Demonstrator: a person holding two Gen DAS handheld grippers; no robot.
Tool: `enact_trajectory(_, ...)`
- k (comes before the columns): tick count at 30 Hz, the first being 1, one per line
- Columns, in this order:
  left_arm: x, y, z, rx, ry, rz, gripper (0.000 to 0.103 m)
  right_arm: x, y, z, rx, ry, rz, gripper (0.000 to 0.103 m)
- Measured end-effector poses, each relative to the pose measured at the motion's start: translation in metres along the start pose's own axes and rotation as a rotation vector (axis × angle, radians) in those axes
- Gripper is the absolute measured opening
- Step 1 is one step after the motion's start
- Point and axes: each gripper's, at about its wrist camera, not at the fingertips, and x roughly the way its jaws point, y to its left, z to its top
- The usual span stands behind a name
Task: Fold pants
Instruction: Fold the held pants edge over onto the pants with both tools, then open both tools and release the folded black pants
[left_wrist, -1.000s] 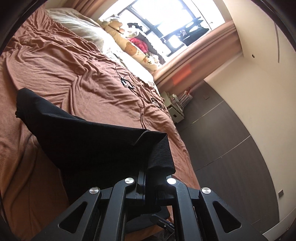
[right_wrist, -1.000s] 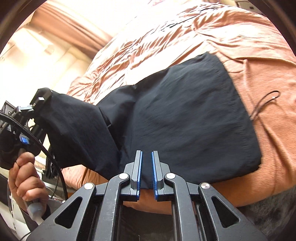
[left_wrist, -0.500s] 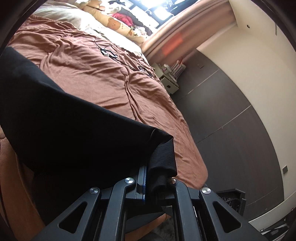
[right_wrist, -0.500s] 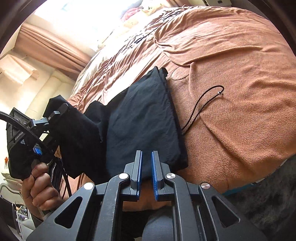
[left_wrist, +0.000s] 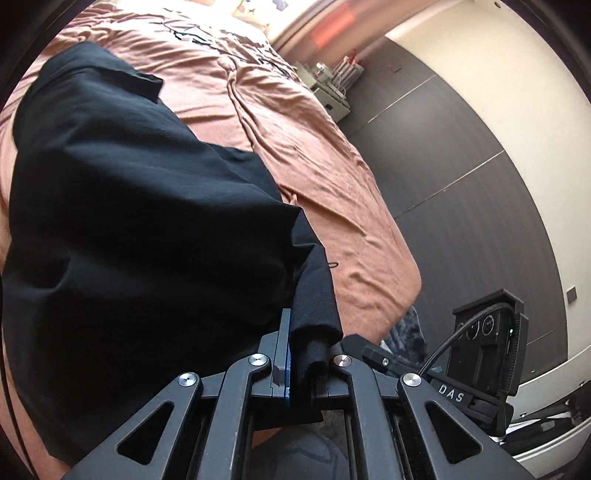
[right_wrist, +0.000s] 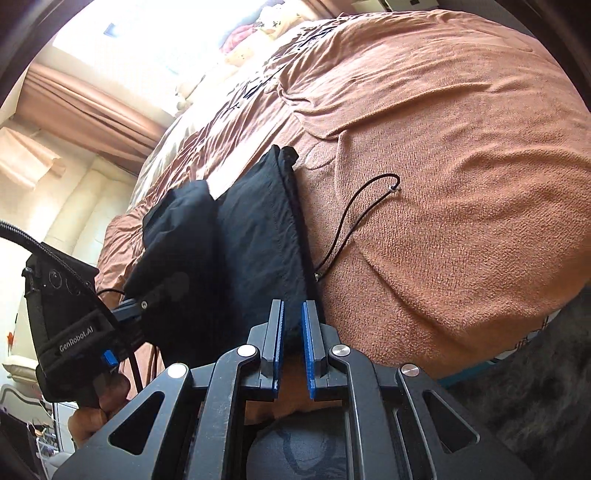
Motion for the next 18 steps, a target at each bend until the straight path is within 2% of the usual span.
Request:
enact_trajectory(6, 0.008, -0.002, -0.026, -0.015, 0.073, 0.006, 0.008, -0.001, -0.004, 0.005, 0.005, 0.002, 0.050, 0.007)
enact_trajectory(9, 0.000, -0.001, -0.026, -0.039, 0.079, -0.025, 0.026, 0.000, -0.007, 0.009, 0.015, 0.001, 0.072, 0.007)
enact_trajectory(10, -0.006, -0.001, -0.026, -0.042, 0.068, -0.024, 0.035, 0.001, -0.007, 0.011, 0.015, 0.000, 0.081, 0.008)
enact_trajectory(11, -0.013, -0.002, -0.027, -0.038, 0.053, -0.019, 0.047, 0.000, -0.006, 0.014, 0.013, 0.002, 0.093, 0.009)
enact_trajectory(13, -0.026, -0.005, -0.029, -0.031, 0.013, -0.018, 0.058, 0.003, -0.004, 0.019, -0.002, 0.008, 0.105, 0.020)
enact_trajectory(15, -0.040, -0.004, -0.030, -0.029, -0.022, -0.020, 0.059, 0.007, -0.003, 0.024, -0.018, 0.007, 0.116, 0.034)
enact_trajectory(18, -0.060, 0.002, -0.023, -0.032, -0.085, 0.010, 0.059, 0.015, 0.000, 0.033, -0.036, 0.014, 0.128, 0.034)
